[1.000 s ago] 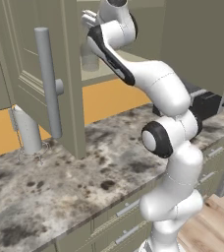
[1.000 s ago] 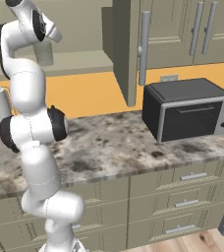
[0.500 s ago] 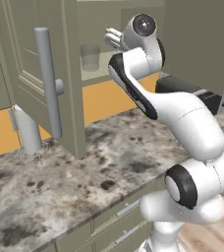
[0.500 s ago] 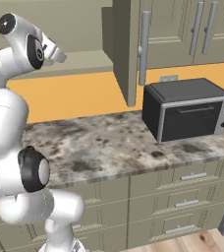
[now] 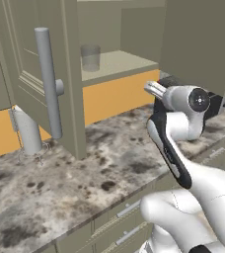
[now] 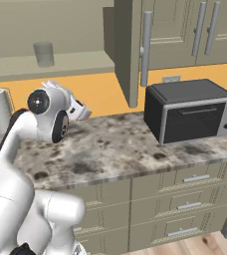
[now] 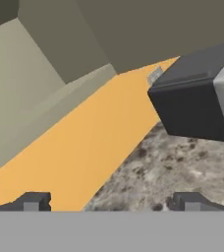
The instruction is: Move the glass cup from next to the sink to the open cabinet. Then, move the bowl with the onion to the fridge to clear the area for faucet cleaning.
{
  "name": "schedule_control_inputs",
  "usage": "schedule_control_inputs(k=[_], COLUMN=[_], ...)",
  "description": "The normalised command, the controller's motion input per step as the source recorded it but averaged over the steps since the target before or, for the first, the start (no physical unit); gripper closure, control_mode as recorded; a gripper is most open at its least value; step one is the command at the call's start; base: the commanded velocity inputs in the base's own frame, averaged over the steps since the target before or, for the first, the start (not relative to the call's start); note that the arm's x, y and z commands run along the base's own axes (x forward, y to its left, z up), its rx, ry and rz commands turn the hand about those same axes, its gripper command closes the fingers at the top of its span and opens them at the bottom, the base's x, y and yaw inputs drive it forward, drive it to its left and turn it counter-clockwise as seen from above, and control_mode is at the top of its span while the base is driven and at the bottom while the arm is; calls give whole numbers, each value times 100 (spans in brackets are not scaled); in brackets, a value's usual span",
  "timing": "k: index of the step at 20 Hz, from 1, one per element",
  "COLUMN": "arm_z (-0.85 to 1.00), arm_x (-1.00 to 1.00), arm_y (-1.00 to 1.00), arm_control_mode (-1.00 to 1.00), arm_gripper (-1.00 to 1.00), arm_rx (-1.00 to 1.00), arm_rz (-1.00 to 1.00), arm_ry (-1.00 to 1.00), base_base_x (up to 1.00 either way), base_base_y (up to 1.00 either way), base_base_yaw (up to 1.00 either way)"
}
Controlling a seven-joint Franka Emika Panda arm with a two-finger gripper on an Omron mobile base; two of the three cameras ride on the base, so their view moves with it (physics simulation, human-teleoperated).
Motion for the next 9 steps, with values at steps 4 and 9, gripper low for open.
schedule_control_inputs(k=[4,9], arm_z=[-100,-52], arm_x=[-100,-100], arm_y=[-92,-100], arm_control_mode=[-100,-100], arm_gripper=[-100,-100], arm_rx=[0,10], arm_rz=[0,-4], arm_ry=[-1,-34], base_base_x=[0,0], base_base_y=[0,0], base_base_yaw=[0,0])
